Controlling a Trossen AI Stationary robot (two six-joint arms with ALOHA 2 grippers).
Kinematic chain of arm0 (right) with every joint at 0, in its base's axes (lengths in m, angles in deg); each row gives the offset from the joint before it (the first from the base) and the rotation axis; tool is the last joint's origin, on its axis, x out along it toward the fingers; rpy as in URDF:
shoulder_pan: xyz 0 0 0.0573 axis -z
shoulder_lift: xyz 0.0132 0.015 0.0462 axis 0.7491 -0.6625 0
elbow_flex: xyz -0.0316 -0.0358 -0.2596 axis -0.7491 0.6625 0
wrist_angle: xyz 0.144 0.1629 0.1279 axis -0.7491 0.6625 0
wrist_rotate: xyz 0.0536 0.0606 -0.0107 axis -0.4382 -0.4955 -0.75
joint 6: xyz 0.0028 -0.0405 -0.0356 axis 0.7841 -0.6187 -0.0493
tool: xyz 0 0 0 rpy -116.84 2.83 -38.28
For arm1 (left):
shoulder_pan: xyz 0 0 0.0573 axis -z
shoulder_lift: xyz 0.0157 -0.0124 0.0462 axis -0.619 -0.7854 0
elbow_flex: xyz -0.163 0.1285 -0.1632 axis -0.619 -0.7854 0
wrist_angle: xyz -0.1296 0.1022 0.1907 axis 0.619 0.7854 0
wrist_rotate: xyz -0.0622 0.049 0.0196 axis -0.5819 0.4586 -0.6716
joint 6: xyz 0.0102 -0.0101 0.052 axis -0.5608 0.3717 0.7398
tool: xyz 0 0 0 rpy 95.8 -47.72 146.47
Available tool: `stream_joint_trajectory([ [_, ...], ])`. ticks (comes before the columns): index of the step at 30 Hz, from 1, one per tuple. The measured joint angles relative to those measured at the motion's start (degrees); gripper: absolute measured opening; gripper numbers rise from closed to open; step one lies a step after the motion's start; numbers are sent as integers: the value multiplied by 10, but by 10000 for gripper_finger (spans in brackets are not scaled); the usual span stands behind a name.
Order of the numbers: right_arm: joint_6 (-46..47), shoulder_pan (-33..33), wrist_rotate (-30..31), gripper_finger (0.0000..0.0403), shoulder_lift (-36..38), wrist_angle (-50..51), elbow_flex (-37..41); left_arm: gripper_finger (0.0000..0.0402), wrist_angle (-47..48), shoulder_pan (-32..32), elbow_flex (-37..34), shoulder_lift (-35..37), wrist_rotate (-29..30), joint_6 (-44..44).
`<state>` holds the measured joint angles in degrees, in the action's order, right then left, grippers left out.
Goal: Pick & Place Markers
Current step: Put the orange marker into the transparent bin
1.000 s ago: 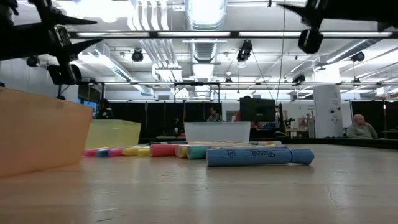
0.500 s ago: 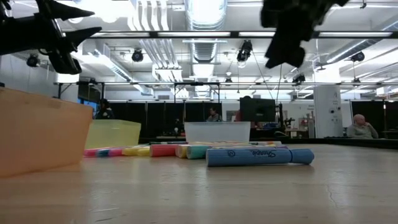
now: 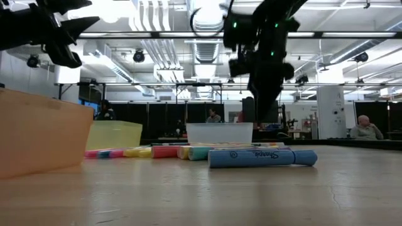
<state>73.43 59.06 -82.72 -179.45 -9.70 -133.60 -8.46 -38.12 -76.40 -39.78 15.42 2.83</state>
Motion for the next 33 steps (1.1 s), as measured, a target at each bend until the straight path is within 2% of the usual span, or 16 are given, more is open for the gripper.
stream_joint_trajectory([
  [13,-93,74,-46,139,-30,-17,31,144,0,0,1,-1,-8,10],
  [18,-94,78,-80,147,-30,-34,54,144,0,0,1,-1,-7,12],
  [26,-82,77,-75,151,-30,-94,96,144,0,0,1,-1,0,12],
  [33,-76,76,-73,130,-28,-117,125,144,0,0,1,-1,2,10],
])
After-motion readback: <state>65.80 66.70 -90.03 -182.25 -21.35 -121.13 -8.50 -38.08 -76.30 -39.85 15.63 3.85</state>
